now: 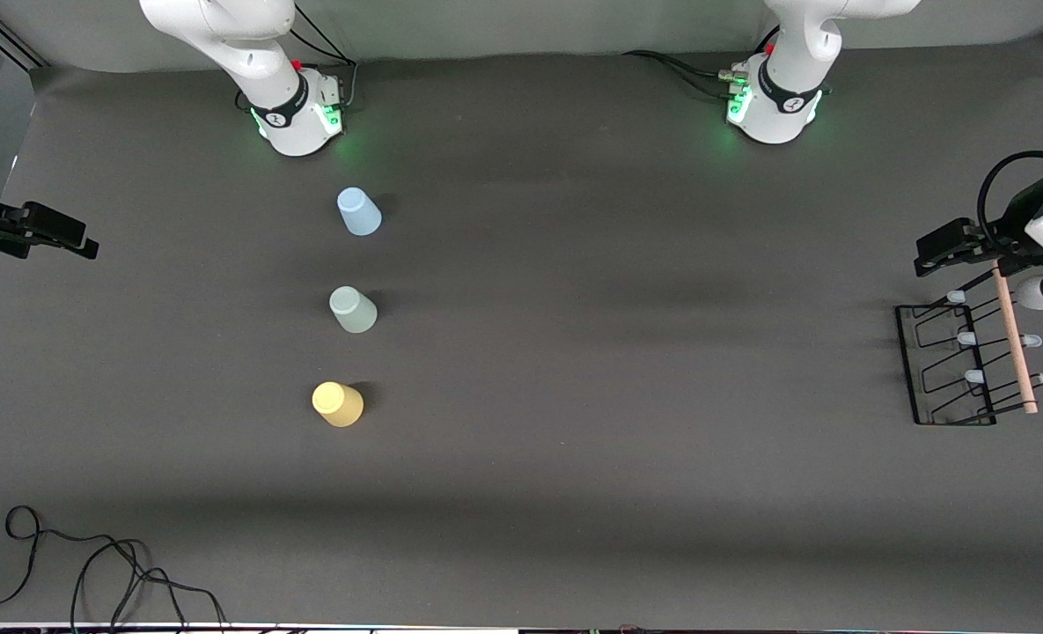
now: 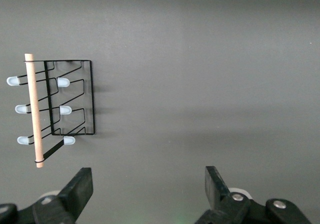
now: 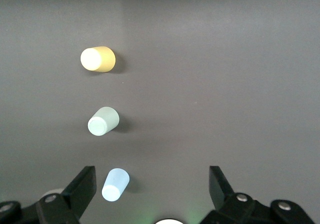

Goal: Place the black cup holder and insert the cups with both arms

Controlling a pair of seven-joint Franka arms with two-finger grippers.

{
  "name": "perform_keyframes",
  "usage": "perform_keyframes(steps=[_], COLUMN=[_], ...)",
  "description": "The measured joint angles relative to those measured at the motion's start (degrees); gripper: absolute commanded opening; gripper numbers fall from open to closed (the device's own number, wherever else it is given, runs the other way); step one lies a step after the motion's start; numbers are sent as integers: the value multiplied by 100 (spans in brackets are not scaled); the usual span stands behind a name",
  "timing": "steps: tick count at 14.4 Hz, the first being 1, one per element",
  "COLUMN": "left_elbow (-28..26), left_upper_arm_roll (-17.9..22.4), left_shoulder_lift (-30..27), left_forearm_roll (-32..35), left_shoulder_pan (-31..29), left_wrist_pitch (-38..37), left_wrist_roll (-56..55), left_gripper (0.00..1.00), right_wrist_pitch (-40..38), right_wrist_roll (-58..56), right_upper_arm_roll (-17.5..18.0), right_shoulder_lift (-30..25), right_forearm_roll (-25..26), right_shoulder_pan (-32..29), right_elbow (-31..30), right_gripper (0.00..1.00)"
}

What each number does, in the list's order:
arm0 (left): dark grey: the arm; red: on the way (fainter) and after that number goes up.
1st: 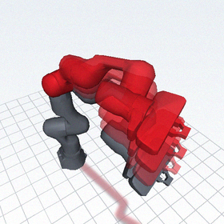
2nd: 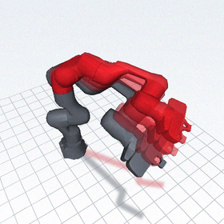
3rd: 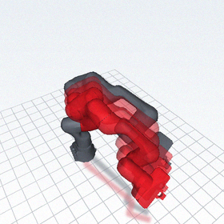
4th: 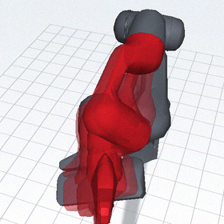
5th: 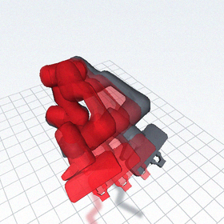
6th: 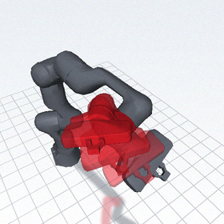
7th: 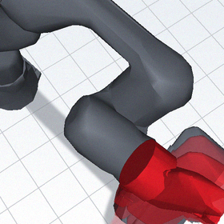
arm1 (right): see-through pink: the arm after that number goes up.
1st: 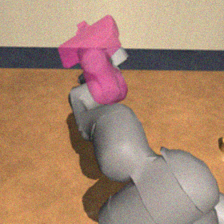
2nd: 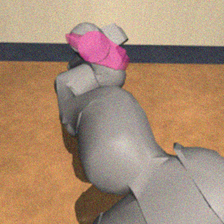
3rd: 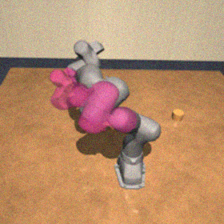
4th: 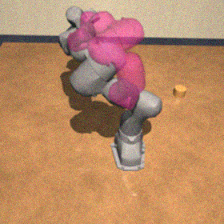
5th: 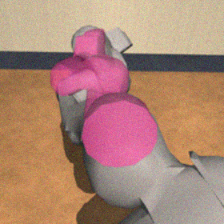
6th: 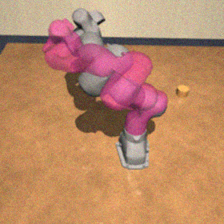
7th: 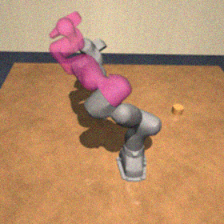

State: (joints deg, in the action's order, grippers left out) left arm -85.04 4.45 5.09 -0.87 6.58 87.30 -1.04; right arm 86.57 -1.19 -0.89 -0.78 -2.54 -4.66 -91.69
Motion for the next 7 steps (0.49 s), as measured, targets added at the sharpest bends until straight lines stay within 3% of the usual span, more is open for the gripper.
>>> perform_keyframes(steps=[7], left_elbow=[-3], left_upper_arm_roll=[-6], left_shoulder_lift=[-28], left_forearm_roll=[14], left_shoulder_pan=[16], left_wrist_pitch=[-38], left_wrist_roll=[13], left_gripper=[100], right_wrist_pitch=[-7], right_wrist_roll=[0], right_upper_arm_roll=[0], right_shoulder_lift=[0], right_forearm_roll=[0], right_shoulder_pan=[0], right_elbow=[-14], right_gripper=[100])
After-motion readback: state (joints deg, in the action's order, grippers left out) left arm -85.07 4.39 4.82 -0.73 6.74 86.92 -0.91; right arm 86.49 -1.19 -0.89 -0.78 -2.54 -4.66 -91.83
